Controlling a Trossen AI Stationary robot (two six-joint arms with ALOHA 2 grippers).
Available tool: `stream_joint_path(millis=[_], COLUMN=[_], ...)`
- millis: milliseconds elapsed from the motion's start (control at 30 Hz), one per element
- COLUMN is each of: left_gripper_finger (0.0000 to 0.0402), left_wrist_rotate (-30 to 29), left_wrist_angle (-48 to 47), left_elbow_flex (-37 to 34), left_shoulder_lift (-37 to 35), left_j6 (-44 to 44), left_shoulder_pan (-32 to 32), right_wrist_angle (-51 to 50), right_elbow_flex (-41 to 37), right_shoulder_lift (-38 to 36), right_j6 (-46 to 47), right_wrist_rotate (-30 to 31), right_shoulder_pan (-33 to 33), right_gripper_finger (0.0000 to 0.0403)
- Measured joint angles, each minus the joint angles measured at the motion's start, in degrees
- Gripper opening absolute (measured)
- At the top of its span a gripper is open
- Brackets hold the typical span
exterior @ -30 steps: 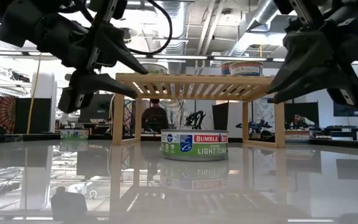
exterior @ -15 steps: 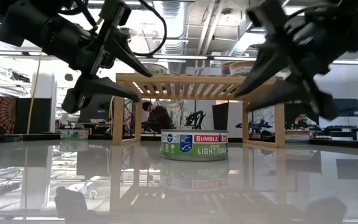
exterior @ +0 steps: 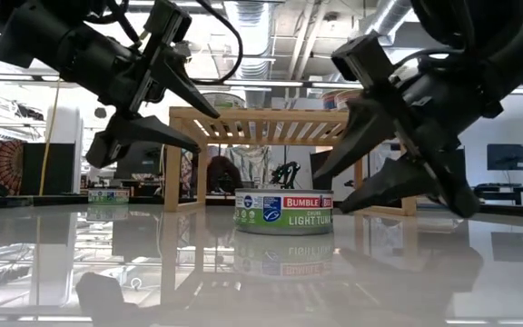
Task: Stack canned seafood by type on shelf
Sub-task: Stack the green tuna can on top of the other green tuna can on the shelf
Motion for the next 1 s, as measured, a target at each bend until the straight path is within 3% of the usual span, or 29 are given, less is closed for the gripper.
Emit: stream_joint_path(millis=[267,433,733,1000], left_gripper_finger=[0.0175,0.0176,0.0176,0.0176], left_wrist_rotate=[1.73,-0.8,-1.75,0.66], left_wrist_angle=[-1.3,-1.64,-2.19,-1.68], left_elbow_flex=[0.0,0.26,9.06,9.55], left_shoulder_lift=[-0.01,0.21,12.7,16.11], left_j6=[-7.21,-11.17,-14.53,-20.46], left_shoulder_pan=[-1.73,-4.67,-6.72,-6.47], right_wrist_angle=[-2.5,-3.57,-4.21,-6.32], right_elbow_flex=[3.44,3.66,3.66,3.66], right_shoulder_lift=[1.21,1.18,1.14,1.14], right_j6=[-3.4,-3.22,-2.87,-1.49], right_wrist_rotate=[-2.07,-2.11,-2.77,-3.32], right_shoulder_pan=[-0.58,-0.95,-1.86,-1.71], right_gripper_finger=[0.0148,0.0129,0.0123,0.0123])
